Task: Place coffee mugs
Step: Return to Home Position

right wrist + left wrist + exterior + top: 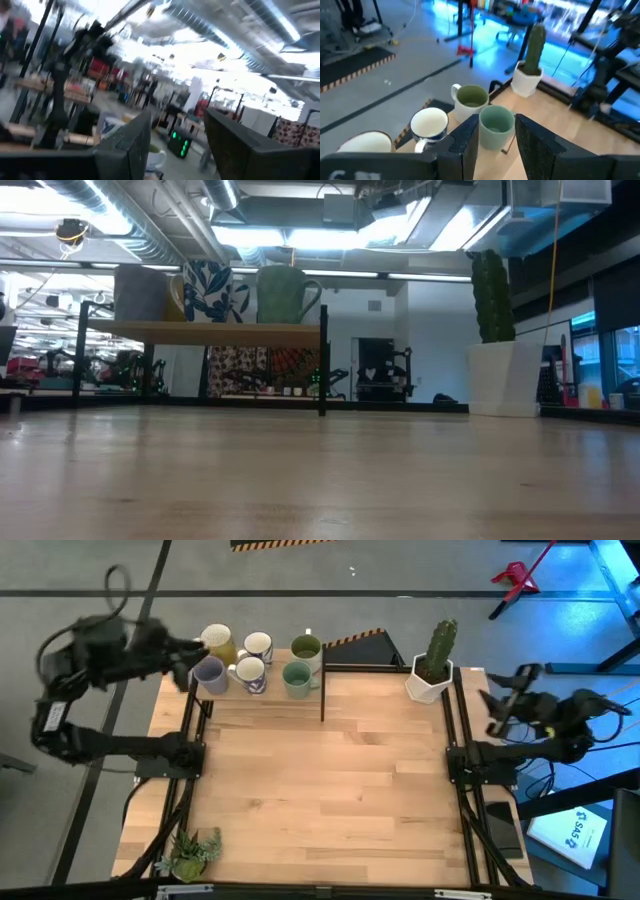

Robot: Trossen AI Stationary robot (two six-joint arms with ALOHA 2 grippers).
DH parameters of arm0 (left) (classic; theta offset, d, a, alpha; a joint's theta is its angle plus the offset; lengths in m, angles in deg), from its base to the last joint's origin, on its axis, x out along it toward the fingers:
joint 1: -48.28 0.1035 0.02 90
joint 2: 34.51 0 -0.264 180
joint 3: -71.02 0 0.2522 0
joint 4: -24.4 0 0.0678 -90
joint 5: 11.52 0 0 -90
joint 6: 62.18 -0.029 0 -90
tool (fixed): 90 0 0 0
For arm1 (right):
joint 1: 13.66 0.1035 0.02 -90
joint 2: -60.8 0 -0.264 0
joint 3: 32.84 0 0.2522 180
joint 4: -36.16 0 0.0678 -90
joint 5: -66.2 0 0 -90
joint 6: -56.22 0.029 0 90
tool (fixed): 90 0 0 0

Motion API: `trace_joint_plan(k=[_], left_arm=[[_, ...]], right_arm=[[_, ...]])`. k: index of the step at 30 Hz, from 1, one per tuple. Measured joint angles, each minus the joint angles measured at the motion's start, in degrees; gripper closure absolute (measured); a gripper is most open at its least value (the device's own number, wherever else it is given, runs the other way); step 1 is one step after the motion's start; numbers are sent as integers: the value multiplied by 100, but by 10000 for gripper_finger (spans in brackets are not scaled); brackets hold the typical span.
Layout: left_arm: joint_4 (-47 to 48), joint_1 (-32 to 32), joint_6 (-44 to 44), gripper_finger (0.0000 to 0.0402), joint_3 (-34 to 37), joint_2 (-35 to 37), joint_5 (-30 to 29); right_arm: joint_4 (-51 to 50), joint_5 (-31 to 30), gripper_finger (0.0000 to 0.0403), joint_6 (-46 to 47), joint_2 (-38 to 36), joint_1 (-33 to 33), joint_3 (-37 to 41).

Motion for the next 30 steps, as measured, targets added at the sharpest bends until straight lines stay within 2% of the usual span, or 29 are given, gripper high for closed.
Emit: trace_joint_plan(k=[1, 3, 5, 7, 10, 11, 16, 18, 24, 30], left_arm=[[-157, 0, 14, 280, 307, 293, 0], [-466, -2, 11, 280, 930, 850, 24], [-768, 0, 8, 280, 1517, 1372, 130], [-1000, -2, 52, 280, 2131, 1838, 229], [-1433, -2, 287, 280, 3063, 2506, 410], [-1602, -2, 359, 280, 3379, 2741, 491], [-2397, -2, 677, 280, 4882, 3759, 979], [-2744, -2, 743, 280, 5364, 4118, 1203], [-3162, -2, 788, 280, 6357, 4874, 1559], [-3166, -2, 922, 280, 6897, 5352, 1886]], right_arm=[[-81, 2, 226, 23, -325, -2, 80], [-64, -2, 226, 171, -434, -2, 196], [-887, 70, 226, 254, -417, 6, 122], [-380, 197, 226, 317, -102, 0, 156], [-401, 178, 226, 315, -9, -1, 616], [-62, 187, 226, 350, 7, -2, 747], [346, -63, 226, 878, -323, -2, 1545], [689, 42, 226, 1069, -441, -2, 1983], [2083, 862, 226, 1255, -381, -2, 3004], [2624, 938, 226, 1426, -445, -2, 3761]])
